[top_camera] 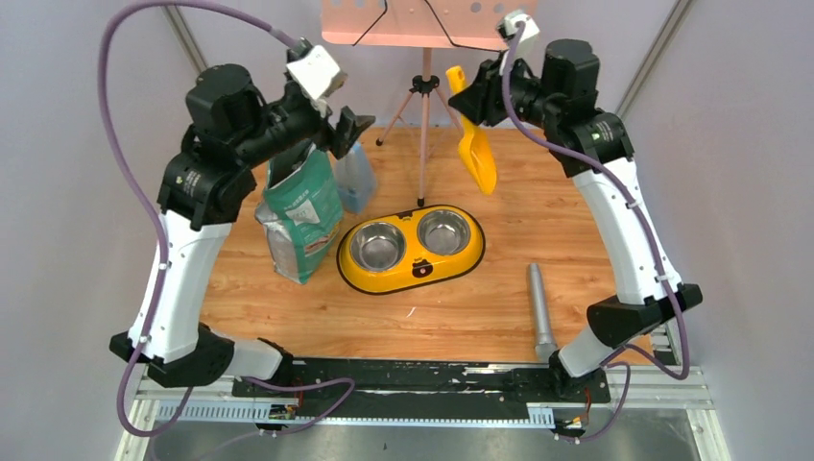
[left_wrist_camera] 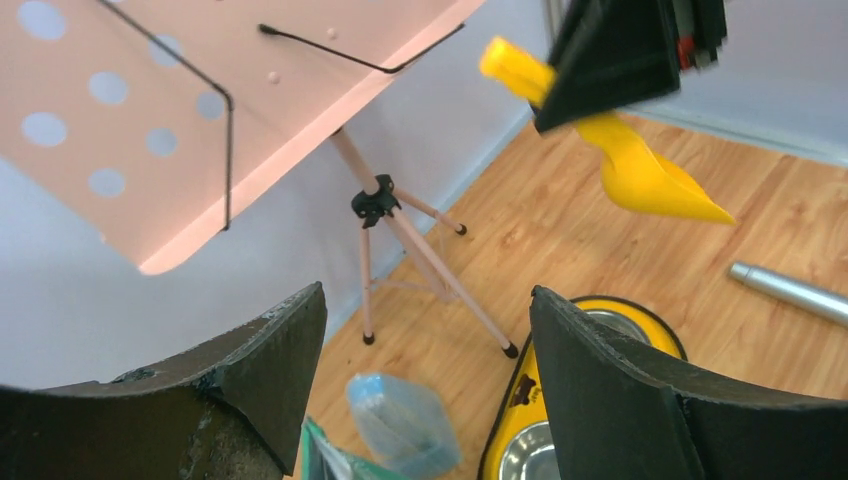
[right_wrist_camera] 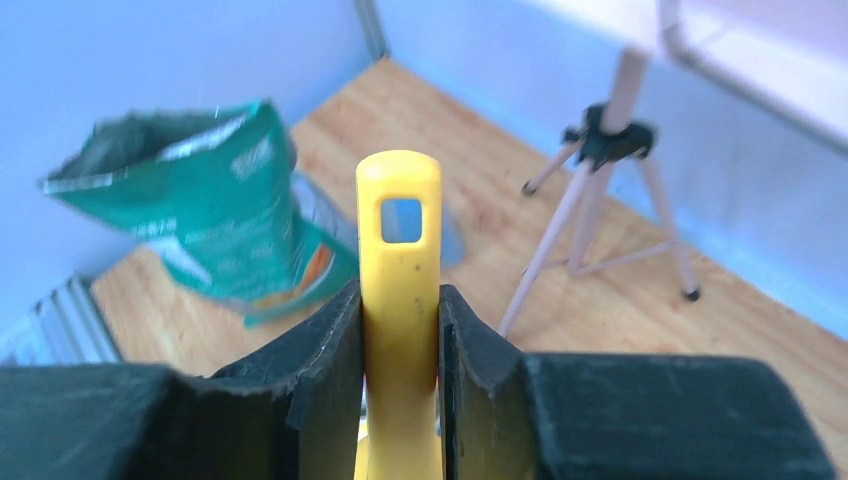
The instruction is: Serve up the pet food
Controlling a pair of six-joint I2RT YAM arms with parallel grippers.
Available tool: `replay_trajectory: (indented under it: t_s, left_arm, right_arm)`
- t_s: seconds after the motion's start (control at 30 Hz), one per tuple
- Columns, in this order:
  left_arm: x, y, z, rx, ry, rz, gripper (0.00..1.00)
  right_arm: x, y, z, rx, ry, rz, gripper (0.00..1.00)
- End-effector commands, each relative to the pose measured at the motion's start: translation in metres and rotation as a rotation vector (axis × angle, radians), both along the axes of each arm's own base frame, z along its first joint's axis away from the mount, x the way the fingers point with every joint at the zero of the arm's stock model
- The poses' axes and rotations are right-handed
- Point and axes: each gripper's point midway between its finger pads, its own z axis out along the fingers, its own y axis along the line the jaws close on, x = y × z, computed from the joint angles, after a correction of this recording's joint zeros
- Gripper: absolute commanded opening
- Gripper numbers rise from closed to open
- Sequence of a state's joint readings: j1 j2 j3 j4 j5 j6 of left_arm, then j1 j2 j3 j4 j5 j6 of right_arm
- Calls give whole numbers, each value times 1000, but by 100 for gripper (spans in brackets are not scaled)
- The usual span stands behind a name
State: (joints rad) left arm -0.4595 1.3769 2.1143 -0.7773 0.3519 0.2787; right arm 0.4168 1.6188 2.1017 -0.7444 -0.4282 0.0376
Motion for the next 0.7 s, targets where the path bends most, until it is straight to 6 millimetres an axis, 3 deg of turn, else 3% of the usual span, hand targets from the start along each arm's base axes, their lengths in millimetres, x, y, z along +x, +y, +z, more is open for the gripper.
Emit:
replay_trajectory:
  t_s: [0.0, 0.03, 0.07, 0.1, 0.13, 0.17, 0.2, 0.27, 0.43, 0.57, 0.67]
  left_arm:
    - [5, -12, 16, 36, -206, 16, 82]
    - [6, -24, 2, 45, -195, -2, 82]
    - [4, -25, 17, 3, -255, 9, 82]
    - [2, -36, 9, -1, -254, -18, 82]
    - [-2, -38, 26, -52, -315, -17, 80]
    - [-5, -50, 21, -64, -318, -36, 79]
    - [-6, -50, 37, -113, -366, -9, 76]
    - [-7, -65, 42, -151, -394, 9, 70]
    - [-22, -107, 40, -187, -401, -61, 67]
    - [-26, -118, 39, -159, -481, -23, 60]
    - [-24, -112, 47, -126, -596, 42, 55]
  right_arm:
    - [-12, -27, 104, 268, -265, -122, 0]
    - [-17, -30, 113, 305, -313, -128, 0]
    - [-19, -34, 121, 353, -353, -149, 0]
    - [-19, -39, 125, 407, -366, -188, 0]
    - [-16, -42, 128, 451, -361, -237, 0]
    - [-13, -45, 134, 485, -357, -289, 0]
    - [-10, -46, 139, 507, -350, -337, 0]
    - [1, -49, 143, 538, -340, -448, 0]
    - [6, -45, 171, 620, -375, -575, 0]
    - [3, -36, 186, 682, -376, -592, 0]
    - [-3, -27, 190, 721, -353, -572, 0]
